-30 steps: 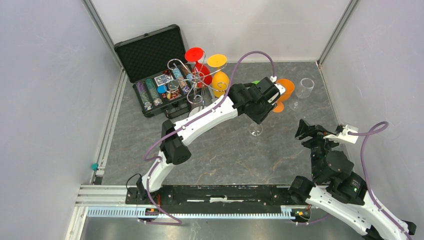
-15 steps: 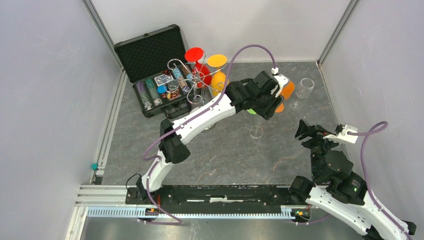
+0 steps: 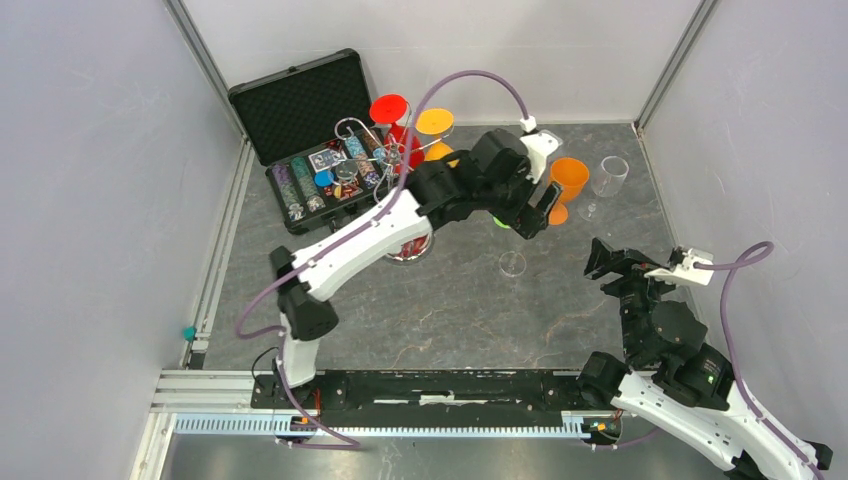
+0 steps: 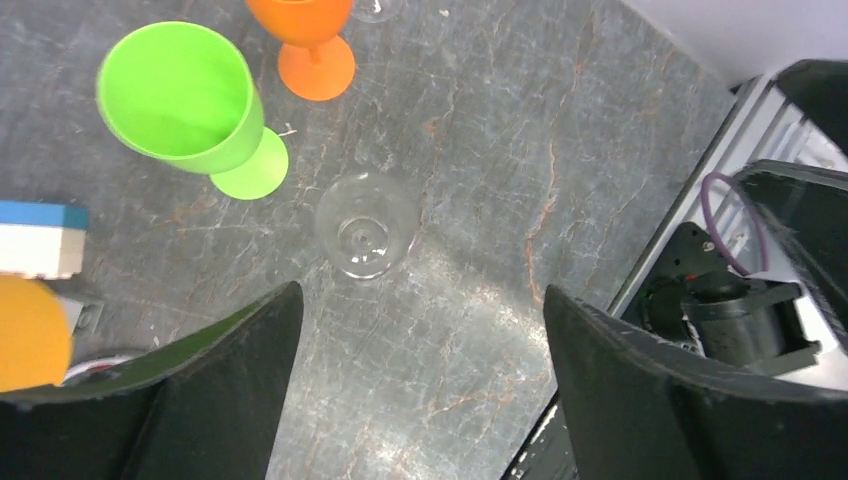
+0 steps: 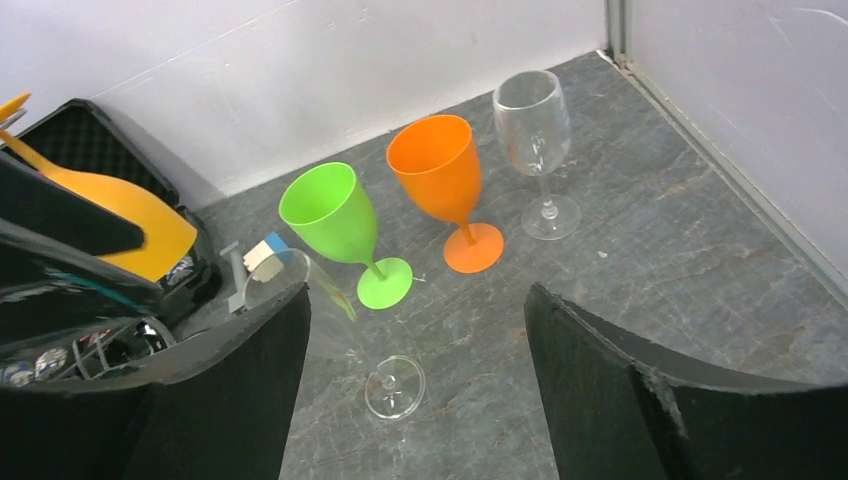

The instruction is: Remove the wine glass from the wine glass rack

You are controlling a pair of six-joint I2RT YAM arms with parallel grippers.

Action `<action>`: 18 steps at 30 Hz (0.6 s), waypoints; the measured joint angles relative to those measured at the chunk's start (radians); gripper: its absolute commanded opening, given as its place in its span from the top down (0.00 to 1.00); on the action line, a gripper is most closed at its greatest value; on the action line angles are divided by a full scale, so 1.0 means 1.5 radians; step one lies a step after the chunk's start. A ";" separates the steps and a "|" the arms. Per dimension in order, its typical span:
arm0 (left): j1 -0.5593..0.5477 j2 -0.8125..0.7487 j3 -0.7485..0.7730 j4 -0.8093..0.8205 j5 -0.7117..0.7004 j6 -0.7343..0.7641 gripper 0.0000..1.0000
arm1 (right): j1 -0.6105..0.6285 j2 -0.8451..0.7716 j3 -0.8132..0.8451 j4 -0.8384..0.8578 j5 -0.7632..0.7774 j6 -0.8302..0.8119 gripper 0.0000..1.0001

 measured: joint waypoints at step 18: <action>0.292 -0.384 -0.290 0.208 -0.079 -0.064 0.10 | 0.000 0.096 -0.013 0.110 -0.128 -0.032 0.20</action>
